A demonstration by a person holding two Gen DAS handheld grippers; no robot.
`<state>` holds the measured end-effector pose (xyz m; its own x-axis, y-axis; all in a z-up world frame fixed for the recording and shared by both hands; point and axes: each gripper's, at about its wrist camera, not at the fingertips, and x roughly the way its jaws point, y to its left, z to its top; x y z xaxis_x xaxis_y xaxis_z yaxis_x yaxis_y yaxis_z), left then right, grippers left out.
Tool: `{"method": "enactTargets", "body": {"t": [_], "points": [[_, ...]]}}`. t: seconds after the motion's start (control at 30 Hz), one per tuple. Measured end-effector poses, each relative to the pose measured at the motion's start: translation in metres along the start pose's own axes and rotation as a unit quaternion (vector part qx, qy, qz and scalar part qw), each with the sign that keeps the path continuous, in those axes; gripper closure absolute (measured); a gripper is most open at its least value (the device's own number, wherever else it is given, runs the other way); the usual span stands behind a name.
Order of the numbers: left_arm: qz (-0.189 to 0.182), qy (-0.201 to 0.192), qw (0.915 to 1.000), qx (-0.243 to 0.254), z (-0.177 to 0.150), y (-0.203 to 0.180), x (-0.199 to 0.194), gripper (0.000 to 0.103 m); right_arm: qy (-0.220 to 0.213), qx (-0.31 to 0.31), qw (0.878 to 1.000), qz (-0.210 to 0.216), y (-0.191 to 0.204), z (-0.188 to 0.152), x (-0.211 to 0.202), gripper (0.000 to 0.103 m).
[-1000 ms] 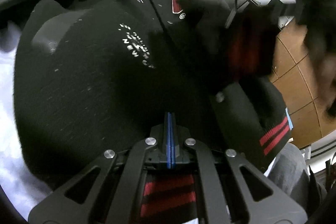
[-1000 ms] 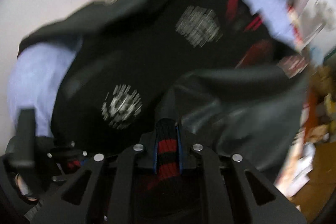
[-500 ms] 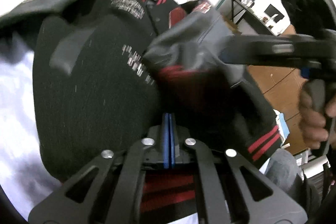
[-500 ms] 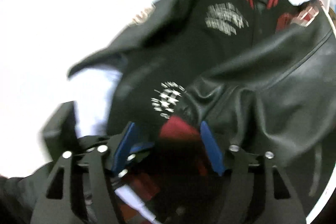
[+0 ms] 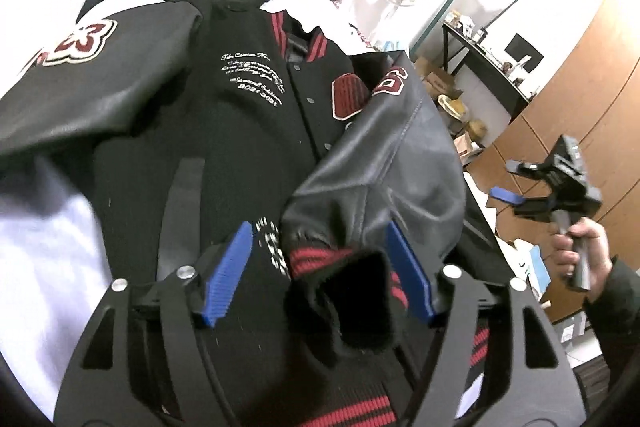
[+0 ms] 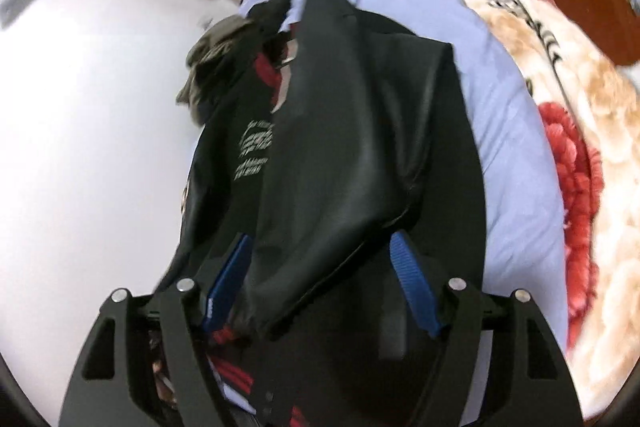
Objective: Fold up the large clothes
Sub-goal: 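Carry the held sleeve across the jacket front with the right tool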
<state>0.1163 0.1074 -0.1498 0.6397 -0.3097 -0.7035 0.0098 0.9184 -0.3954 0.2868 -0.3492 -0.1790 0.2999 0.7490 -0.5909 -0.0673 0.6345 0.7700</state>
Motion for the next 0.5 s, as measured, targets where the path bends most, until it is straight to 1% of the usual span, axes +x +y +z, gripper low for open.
{"method": "enactTargets", "body": {"t": [0.07,0.1,0.17,0.23,0.3,0.37,0.4,0.43,0.47,0.5], "points": [[0.008,0.008,0.9999,0.009,0.008,-0.002,0.01,0.035,-0.01,0.04,0.999,-0.001,-0.02,0.011,0.017,0.036],[0.011,0.015,0.9997,0.013,0.011,-0.003,0.015,0.035,-0.013,0.048,0.999,-0.001,-0.022,0.014,0.03,0.037],[0.014,0.046,0.9987,0.019,0.013,-0.002,0.035,0.035,-0.027,0.059,0.998,-0.003,-0.035,0.026,0.045,0.038],[0.024,0.056,0.9978,0.025,0.009,-0.003,0.045,0.034,-0.046,0.072,0.996,-0.005,-0.045,0.041,0.056,0.039],[0.025,0.06,0.9974,0.031,0.007,-0.004,0.052,0.032,-0.065,0.086,0.994,-0.005,-0.053,0.055,0.065,0.039],[0.026,0.065,0.9967,0.04,0.004,-0.007,0.057,0.03,-0.058,0.094,0.994,-0.012,-0.058,0.065,0.079,0.041],[0.026,0.068,0.9963,0.045,0.003,-0.009,0.059,0.03,-0.048,0.094,0.994,-0.022,-0.061,0.073,0.087,0.045],[0.027,0.074,0.9955,0.053,0.001,-0.013,0.063,0.03,-0.043,0.089,0.995,-0.031,-0.053,0.078,0.097,0.056],[0.032,0.077,0.9945,0.063,0.0,-0.017,0.064,0.03,-0.036,0.075,0.996,-0.03,-0.048,0.083,0.103,0.071],[0.038,0.077,0.9936,0.073,-0.001,-0.021,0.066,0.031,-0.027,0.06,0.997,-0.03,-0.042,0.086,0.107,0.09]]}}
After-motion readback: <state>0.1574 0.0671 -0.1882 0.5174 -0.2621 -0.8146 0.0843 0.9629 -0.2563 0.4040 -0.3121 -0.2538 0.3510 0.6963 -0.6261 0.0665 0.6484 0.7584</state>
